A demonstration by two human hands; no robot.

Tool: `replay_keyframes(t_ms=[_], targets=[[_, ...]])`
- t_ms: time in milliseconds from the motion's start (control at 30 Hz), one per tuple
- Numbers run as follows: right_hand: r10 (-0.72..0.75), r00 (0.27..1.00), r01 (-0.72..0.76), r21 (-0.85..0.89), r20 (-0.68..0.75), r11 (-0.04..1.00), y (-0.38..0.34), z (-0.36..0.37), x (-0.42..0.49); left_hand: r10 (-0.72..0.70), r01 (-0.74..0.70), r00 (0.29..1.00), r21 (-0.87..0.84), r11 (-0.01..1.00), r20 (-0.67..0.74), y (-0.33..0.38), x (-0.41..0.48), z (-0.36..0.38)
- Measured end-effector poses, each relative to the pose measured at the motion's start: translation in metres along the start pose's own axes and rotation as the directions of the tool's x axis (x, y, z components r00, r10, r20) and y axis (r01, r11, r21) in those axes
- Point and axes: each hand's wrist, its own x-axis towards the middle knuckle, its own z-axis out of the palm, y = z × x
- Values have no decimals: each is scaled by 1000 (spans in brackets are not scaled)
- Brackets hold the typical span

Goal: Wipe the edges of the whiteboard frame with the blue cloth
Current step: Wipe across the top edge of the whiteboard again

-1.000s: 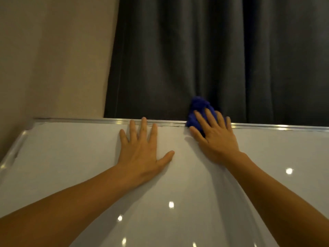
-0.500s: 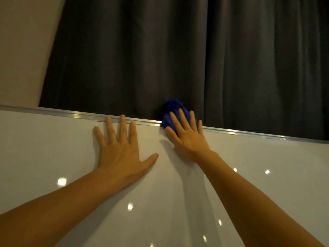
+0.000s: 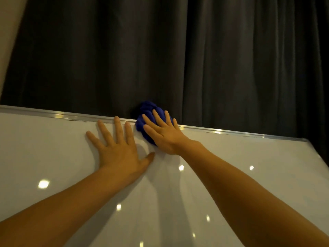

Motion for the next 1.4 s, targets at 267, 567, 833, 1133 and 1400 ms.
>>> replay_keyframes(t_ms=[267, 567, 833, 1133, 1400], targets=[[361, 928, -365, -33, -87, 930, 192, -16, -61, 136, -137, 990, -14, 991, -18, 79, -19, 25], [-96, 974, 86, -60, -204, 995, 293, -1, -73, -171, 171, 985, 27, 985, -23, 278, 8, 43], [251, 929, -252, 33, -271, 967, 443, -29, -103, 83, -80, 995, 61, 995, -58, 341, 0, 56], [-46, 957, 23, -84, -285, 996, 418, -13, -91, 121, -116, 991, 86, 990, -51, 414, 7, 71], [535, 823, -525, 106, -192, 845, 535, -42, -122, 144, -142, 989, 36, 989, -46, 445, 6, 79]])
